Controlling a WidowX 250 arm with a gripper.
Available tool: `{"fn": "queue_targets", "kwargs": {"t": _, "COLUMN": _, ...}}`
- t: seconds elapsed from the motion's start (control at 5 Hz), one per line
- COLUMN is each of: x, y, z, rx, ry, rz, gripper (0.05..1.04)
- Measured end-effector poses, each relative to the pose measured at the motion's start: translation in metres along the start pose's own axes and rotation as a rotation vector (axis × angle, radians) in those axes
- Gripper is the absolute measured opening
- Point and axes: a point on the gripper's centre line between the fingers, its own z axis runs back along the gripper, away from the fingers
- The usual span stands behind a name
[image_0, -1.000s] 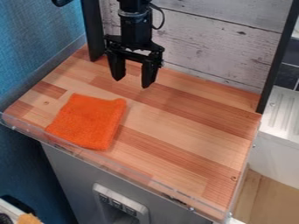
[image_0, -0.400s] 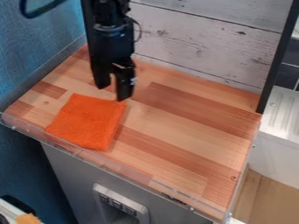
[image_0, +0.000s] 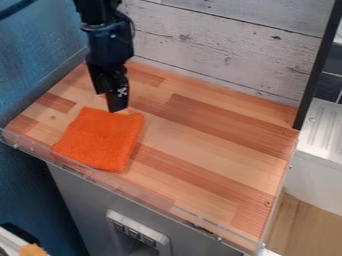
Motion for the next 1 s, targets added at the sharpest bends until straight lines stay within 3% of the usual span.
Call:
{"fn": "queue_targets", "kwargs": {"t": 0.4, "x": -0.018, "y": -0.003, "z": 0.01, "rx": 0.004, "ry": -0.019, "rz": -0.172, "gripper": 0.998}}
{"fn": "queue_targets", "kwargs": {"t": 0.6, "x": -0.022, "y": -0.006, "z": 0.013, "rx": -0.012, "ry": -0.015, "rz": -0.23, "gripper": 0.94}}
{"fn": "queue_targets", "kwargs": {"t": 1.0, "x": -0.024, "y": -0.008, "z": 0.011, "rx": -0.033, "ry": -0.005, "rz": -0.281, "gripper": 0.357}}
